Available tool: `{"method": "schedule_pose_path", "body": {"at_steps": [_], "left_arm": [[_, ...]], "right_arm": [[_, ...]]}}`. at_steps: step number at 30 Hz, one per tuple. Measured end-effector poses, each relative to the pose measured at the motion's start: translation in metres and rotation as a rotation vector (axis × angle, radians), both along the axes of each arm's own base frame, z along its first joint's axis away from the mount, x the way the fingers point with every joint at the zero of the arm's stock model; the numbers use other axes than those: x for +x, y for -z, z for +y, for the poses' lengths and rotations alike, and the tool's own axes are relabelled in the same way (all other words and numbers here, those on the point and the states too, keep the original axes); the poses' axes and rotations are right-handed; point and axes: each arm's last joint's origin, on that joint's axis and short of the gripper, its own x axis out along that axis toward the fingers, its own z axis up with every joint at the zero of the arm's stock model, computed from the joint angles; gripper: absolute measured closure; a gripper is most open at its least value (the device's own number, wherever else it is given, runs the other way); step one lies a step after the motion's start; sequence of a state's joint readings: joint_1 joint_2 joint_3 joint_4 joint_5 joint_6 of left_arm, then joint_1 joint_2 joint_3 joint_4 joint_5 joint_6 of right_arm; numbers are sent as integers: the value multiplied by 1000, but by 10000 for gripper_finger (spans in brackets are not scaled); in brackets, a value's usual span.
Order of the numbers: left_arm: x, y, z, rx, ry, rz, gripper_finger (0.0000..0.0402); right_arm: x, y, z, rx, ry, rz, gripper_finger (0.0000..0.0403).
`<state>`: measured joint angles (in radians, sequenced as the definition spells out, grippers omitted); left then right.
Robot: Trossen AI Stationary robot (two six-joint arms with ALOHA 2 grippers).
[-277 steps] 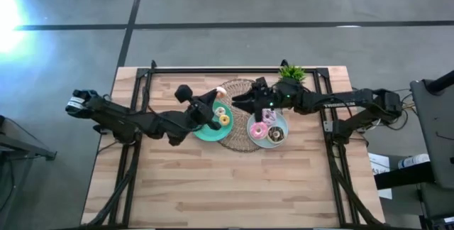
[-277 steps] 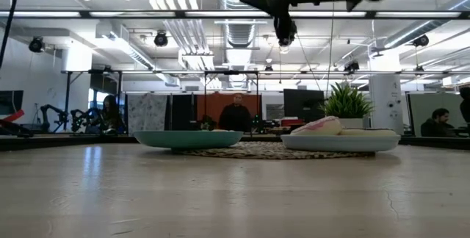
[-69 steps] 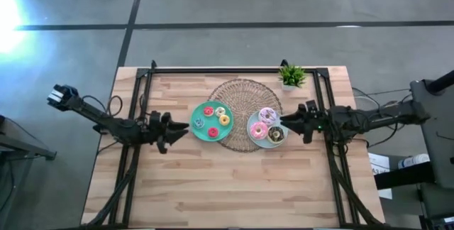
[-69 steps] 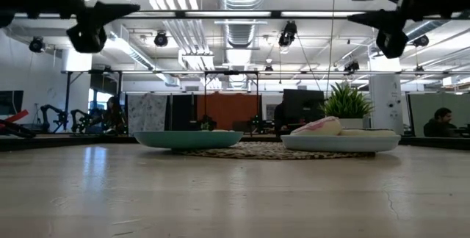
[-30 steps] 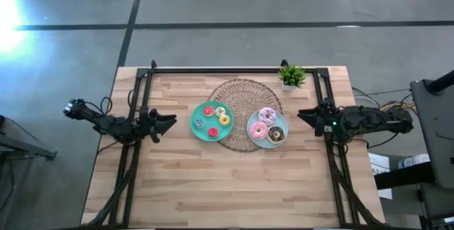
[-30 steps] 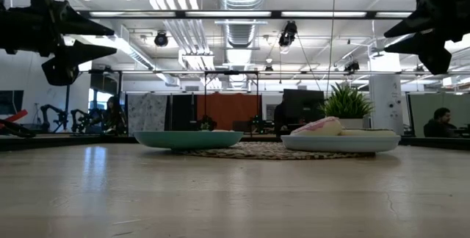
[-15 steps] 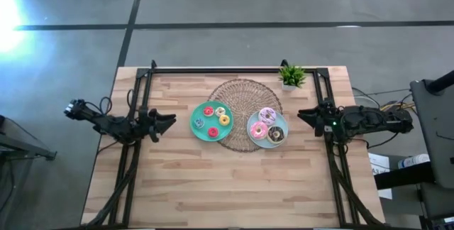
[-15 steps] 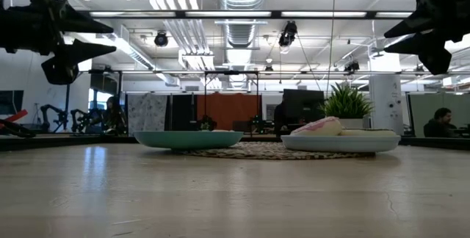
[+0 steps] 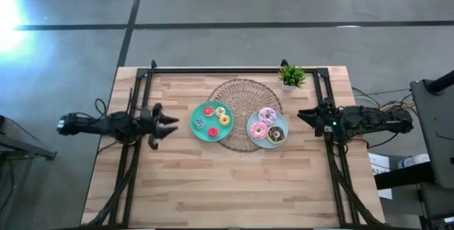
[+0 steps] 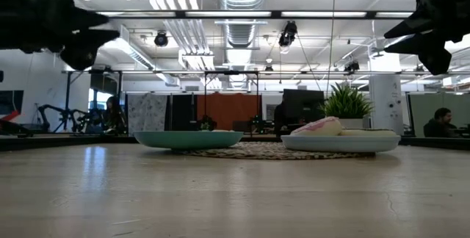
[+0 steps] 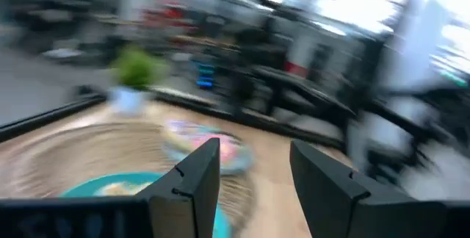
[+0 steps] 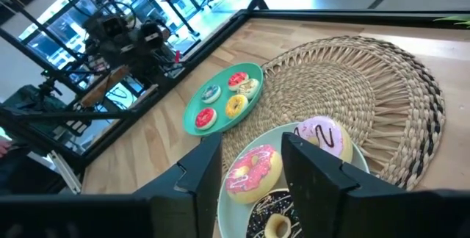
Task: Pick & Place donuts
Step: Return to Home Position
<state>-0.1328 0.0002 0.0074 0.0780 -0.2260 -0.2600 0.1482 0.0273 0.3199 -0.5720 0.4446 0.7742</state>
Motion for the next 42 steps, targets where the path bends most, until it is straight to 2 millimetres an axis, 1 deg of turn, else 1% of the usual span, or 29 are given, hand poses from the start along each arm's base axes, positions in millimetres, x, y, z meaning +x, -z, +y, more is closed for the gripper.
{"method": "schedule_pose_path", "body": {"at_steps": [2,4,5,9,12,17,23,25,42], "left_arm": [[0,-1,1,74,120,-6,262],[1,0,3,131,183,-5,262],[1,1,5,147,184,9,262],[1,6,15,107,47,64,262],[1,6,17,132,-10,76,262],[1,8,15,163,6,90,262],[1,6,14,112,5,63,262],[2,7,15,102,0,79,262],[3,9,15,98,6,100,262]], "right_arm": [[0,0,0,0,0,0,267],[0,0,0,0,0,0,265],[0,0,0,0,0,0,264],[0,0,0,0,0,0,264],[0,0,0,0,0,0,269],[0,0,0,0,0,0,274],[0,0,0,0,0,0,274],[0,0,0,0,0,0,272],[0,0,0,0,0,0,273]]}}
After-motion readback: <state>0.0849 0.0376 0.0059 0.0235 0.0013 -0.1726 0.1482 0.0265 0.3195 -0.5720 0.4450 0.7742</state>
